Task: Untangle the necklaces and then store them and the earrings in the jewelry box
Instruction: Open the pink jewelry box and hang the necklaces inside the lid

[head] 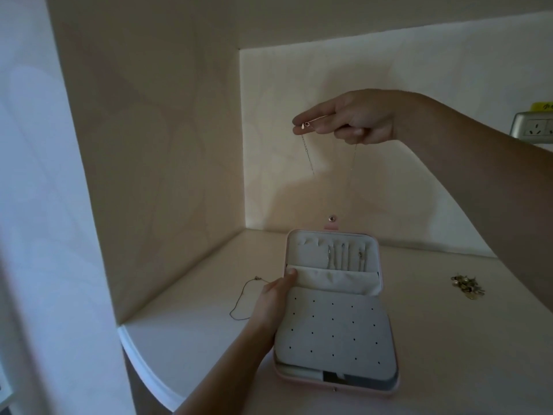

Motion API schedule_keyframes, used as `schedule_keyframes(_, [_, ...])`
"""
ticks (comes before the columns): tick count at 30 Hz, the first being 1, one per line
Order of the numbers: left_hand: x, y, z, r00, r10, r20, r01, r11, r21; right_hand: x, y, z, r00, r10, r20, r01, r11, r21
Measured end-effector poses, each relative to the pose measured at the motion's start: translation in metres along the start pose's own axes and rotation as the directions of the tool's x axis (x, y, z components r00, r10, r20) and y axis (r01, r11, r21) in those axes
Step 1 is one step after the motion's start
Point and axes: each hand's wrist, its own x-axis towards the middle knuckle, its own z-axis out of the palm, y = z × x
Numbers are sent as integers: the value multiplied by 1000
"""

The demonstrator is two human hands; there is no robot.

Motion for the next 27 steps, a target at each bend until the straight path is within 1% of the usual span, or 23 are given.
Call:
schedule_keyframes(2, [0,-1,0,1000,-2,0,2,1000,-5,-1,0,0,999,15,47,-14,1000,-18])
schedule_keyframes(4, [0,-1,1,1000,1,-8,-1,1000,-4,0,1,0,998,14,62,-11,999,-46])
schedule_keyframes(6, [0,-1,1,1000,8,-11,-8,1000,-1,1,4,1,999,-8,43,10,999,-48])
schedule_keyframes(11, [-1,-1,1,1000,16,-11,-16,1000,-2,2,6,1,998,-53,25,53,999,11])
schedule_keyframes(19, [-2,0,1,1000,22,-12,-22,1000,-22,5,12,11,997,-70,33,71,997,-20])
schedule_keyframes(21, [-2,0,1,1000,24,-16,-25,999,-23,5,18,15,997,-82,-7,82,997,-16])
schedule_keyframes(25, [-3,0,1,1000,27,-10,-27,999,-27,5,30,22,983,-109,-147,117,992,50])
schedule_keyframes(27, [-3,0,1,1000,29,-8,-29,999,-29,4,35,24,976,-113,-185,125,991,54])
